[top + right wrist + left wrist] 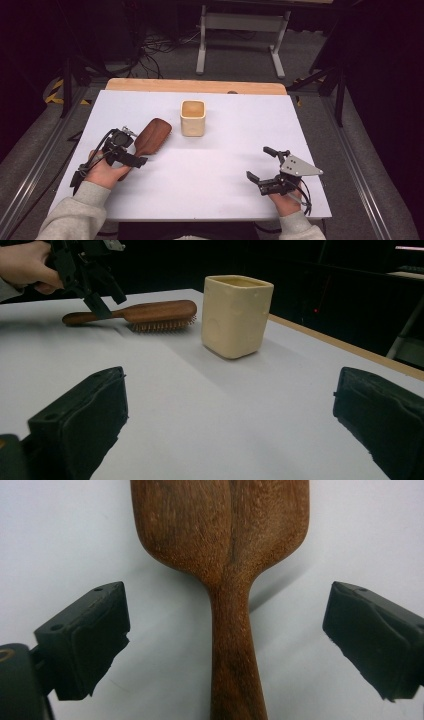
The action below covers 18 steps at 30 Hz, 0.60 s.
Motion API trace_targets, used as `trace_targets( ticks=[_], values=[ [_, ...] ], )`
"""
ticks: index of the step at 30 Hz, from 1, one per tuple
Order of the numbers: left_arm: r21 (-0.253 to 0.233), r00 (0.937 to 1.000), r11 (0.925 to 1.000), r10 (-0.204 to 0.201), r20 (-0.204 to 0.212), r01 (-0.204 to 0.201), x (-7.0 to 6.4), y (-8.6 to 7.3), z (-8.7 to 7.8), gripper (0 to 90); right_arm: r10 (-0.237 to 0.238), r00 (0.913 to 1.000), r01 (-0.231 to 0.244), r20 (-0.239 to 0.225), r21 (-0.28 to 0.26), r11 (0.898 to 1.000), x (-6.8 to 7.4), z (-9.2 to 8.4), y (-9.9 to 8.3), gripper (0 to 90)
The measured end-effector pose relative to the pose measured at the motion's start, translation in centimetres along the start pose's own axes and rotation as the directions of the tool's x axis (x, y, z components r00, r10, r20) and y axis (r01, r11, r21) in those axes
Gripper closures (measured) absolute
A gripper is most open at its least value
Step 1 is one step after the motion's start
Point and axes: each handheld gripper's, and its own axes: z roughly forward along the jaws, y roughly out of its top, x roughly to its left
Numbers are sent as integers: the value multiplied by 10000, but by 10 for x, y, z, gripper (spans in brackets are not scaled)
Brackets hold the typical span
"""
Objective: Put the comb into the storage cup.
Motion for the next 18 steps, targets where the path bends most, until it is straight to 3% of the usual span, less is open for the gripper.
trace_targets(
  ticks=[9, 10, 13, 15, 18],
  values=[
    [449, 10000, 9990, -24, -42, 26, 2, 3, 10, 220, -14, 10000, 14, -5, 7, 10000, 0, 0, 0, 16],
    [527, 10000, 9986, -63, 46, 61, 2, 3, 11, 299, -23, 10000, 23, 6, 7, 10000, 0, 0, 0, 16],
    [609, 10000, 9981, -13, 81, 8, 2, 3, 12, 368, -20, 10000, 20, 2, 12, 10000, 0, 0, 0, 16],
    [635, 10000, 9980, 35, 29, -37, 1, 4, 12, 503, -72, 10000, 72, 1, 23, 10000, 0, 0, 0, 16],
    [625, 9999, 9979, 143, -31, -141, 0, 4, 13, 579, -48, 10000, 48, -7, 39, 10000, 0, 0, 0, 16]
  ],
)
